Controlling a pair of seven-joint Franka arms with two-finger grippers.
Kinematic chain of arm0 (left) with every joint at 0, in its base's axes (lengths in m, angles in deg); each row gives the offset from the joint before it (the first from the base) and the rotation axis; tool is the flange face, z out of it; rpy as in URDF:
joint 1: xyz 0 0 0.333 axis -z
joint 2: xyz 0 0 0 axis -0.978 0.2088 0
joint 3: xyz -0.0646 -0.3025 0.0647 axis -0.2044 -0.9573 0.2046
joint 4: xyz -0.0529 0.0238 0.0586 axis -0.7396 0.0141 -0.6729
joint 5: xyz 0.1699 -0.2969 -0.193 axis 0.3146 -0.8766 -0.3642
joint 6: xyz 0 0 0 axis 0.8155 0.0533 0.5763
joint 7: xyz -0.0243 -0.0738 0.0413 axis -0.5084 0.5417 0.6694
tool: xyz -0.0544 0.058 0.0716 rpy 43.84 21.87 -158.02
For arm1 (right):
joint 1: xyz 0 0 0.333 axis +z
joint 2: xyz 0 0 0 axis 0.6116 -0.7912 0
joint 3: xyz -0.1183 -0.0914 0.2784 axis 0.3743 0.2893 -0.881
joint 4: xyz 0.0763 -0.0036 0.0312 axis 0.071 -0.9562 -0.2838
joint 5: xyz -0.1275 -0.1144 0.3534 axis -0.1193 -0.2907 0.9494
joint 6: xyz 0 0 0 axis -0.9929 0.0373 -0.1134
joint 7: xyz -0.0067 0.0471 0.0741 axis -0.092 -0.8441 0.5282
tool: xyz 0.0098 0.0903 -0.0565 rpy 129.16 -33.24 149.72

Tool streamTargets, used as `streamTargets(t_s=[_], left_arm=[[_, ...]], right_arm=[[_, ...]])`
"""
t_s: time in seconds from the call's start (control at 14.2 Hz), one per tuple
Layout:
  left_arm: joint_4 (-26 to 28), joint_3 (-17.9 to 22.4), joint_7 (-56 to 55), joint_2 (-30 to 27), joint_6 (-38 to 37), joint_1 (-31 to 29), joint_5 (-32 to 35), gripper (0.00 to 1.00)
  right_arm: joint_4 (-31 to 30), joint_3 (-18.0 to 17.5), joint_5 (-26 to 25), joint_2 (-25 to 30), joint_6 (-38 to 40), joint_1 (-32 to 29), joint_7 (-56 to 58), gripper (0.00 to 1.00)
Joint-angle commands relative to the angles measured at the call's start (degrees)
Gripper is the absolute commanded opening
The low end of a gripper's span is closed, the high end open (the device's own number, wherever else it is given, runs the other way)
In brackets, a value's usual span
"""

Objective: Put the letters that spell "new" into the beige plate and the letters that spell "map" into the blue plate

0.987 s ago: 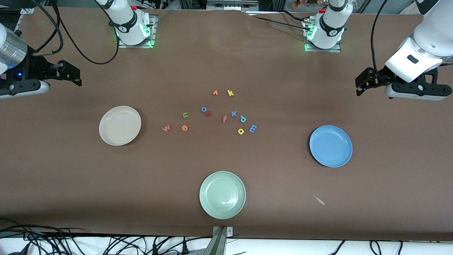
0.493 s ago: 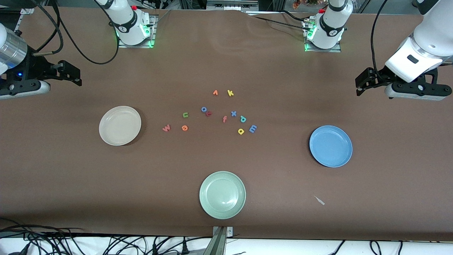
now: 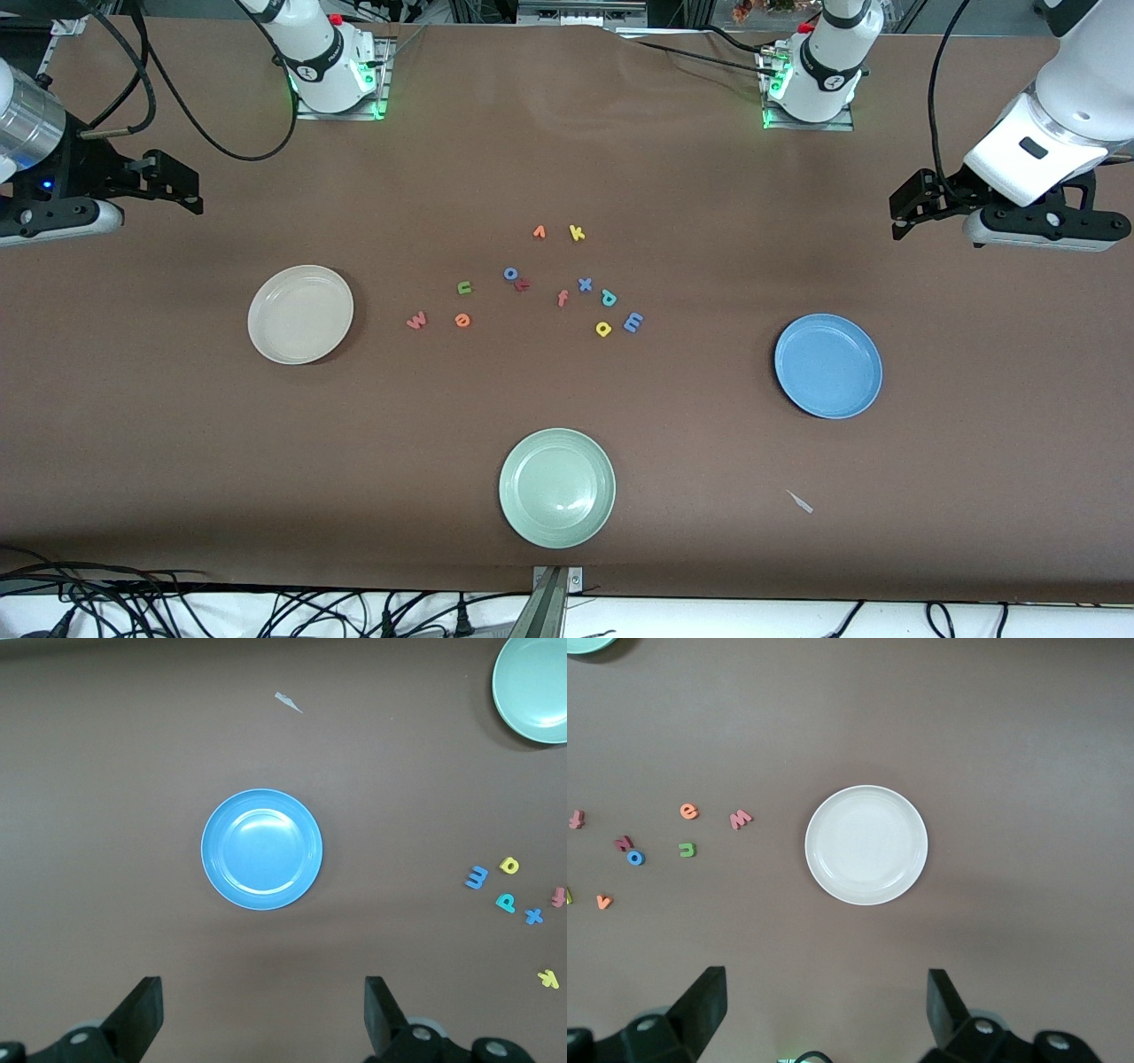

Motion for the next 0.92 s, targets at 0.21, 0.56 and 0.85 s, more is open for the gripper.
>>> streamTargets(t_s=[0.21,0.56,0.85], left_arm=[[-0.4,0.1,-0.1,-0.1,-0.6,0.1,-1.2,1.0],[-1.1,-0.8,0.3,0.4,-0.7,1.2,-1.1,1.0],[-1.3,-1.7,-0.1,1.6,-1.4,3.6,-0.9,1.0]], right_arm=[[-0.7,-0.6,1.1,2.4,0.9,-0.7,0.4,1.0],[-0.7,-1.0,1.2,2.4,0.3,-0.6,-0.5,1.0],[-0.7,-2.3,1.2,2.4,0.2,-0.7,-0.6,1.0]])
